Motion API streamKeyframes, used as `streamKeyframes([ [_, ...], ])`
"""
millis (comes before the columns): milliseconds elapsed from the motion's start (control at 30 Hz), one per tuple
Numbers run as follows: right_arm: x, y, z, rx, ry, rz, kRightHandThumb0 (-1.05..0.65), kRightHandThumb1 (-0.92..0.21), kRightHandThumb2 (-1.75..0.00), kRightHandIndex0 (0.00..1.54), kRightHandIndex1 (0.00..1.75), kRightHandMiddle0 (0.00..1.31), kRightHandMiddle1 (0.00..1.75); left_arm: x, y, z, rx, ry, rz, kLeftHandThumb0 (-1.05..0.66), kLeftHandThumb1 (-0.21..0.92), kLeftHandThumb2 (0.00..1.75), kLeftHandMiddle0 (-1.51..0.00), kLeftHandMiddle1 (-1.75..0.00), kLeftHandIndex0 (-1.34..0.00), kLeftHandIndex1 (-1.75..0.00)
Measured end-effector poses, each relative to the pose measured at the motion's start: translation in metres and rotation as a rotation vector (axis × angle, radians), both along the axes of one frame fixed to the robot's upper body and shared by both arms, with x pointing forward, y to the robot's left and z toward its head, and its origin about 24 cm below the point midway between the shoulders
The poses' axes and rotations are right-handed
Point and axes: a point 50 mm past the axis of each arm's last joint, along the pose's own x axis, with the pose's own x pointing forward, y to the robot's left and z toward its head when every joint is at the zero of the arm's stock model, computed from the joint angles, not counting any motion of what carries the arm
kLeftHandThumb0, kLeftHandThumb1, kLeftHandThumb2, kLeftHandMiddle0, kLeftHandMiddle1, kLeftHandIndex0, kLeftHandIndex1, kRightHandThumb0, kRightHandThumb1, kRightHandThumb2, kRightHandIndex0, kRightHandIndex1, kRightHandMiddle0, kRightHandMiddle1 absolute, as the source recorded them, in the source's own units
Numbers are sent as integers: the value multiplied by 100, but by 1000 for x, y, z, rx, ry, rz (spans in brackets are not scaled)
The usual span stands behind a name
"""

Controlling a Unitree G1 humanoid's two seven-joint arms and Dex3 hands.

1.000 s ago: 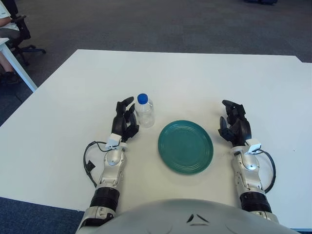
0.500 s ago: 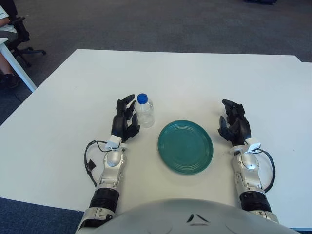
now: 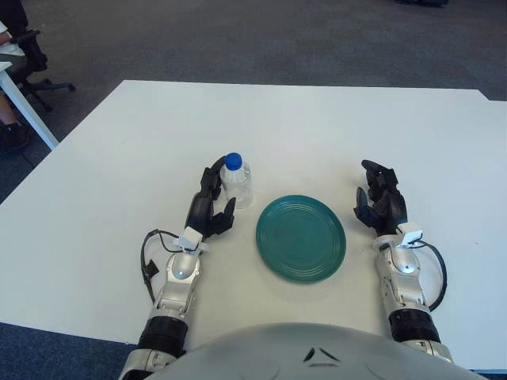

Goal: Put the bottle into the plate.

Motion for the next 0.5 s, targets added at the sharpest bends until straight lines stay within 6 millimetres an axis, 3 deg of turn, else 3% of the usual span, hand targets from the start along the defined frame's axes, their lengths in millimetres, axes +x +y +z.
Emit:
streamKeyframes([
  [500,4,-1,0,-27,3,-12,-48,-86,-68,49,7,0,76,-13,7,-8,301,43,-73,-105,92,46,0,0,0,0],
])
